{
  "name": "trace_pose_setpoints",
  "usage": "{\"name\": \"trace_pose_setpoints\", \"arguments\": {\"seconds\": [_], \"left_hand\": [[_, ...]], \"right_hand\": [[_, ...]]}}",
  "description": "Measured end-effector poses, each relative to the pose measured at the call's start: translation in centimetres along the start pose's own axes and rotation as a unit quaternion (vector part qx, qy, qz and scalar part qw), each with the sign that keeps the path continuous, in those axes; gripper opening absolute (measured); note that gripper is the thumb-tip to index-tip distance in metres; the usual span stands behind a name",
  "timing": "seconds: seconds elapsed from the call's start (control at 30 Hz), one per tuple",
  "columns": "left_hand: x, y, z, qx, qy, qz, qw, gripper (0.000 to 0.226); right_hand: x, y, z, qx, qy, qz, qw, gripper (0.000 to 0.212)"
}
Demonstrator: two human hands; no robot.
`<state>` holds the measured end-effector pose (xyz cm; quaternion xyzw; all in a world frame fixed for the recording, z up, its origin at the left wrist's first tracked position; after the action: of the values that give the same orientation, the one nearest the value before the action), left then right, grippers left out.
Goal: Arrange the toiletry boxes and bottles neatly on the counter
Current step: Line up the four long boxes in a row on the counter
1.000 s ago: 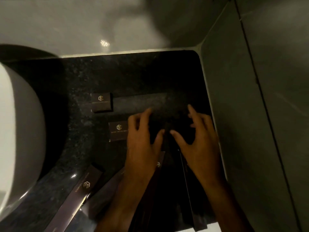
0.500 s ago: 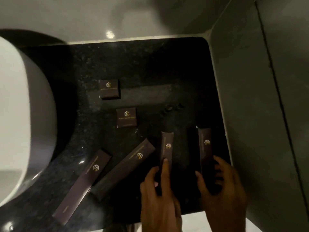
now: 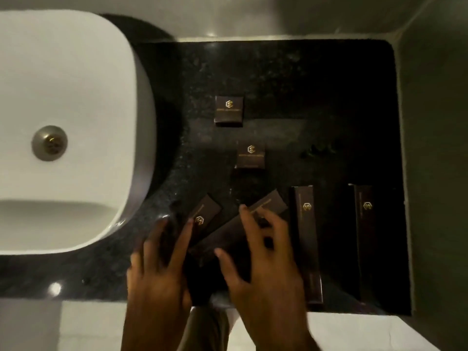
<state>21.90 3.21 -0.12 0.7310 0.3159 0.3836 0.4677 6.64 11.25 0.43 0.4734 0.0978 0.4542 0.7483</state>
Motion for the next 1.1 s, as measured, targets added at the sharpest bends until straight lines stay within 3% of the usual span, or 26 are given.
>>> {"name": "trace_pose_setpoints", "arguments": {"seconds": [0.07, 0.17, 0.23, 0.33, 0.53, 1.1], "left_hand": [[0.7, -1.5, 1.1, 0.023, -0.047, 0.048, 0.997, 0.06], [1.1, -2.7, 1.0, 0.097, -0.057, 0.058, 0.992, 0.056], [1.1, -2.9, -0.1, 0.114, -0.071, 0.061, 0.989, 0.056], [0.4, -2.8, -0.9, 0.124, -0.075, 0.079, 0.986, 0.062], [-0.3, -3.4, -1.3, 0.124, -0.096, 0.083, 0.984, 0.082], [-0.6, -3.3, -0.5, 0.143, -0.134, 0.107, 0.975, 0.076]], "right_hand": [[-0.2, -2.5, 0.2, 0.024, -0.001, 0.028, 0.999, 0.061], [0.9, -3.4, -1.3, 0.047, 0.053, 0.034, 0.997, 0.049], [2.1, -3.1, -2.7, 0.078, 0.09, 0.055, 0.991, 0.06], [2.5, -2.0, -5.2, 0.065, 0.068, 0.06, 0.994, 0.081], [2.2, -0.8, -6.7, 0.044, 0.088, 0.038, 0.994, 0.052], [2.0, -0.7, -6.6, 0.016, 0.072, 0.042, 0.996, 0.065]]}}
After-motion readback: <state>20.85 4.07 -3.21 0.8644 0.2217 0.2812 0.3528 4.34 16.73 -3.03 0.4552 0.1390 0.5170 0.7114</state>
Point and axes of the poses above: each hand's wrist, its own x-axis away from the middle knuckle, its own y-axis out of the back of the hand, z = x × y, the point moved 5 cm from there along -x, towards the middle knuckle, and after that the axes turned 1 degree about z, right-handed, at the moved point
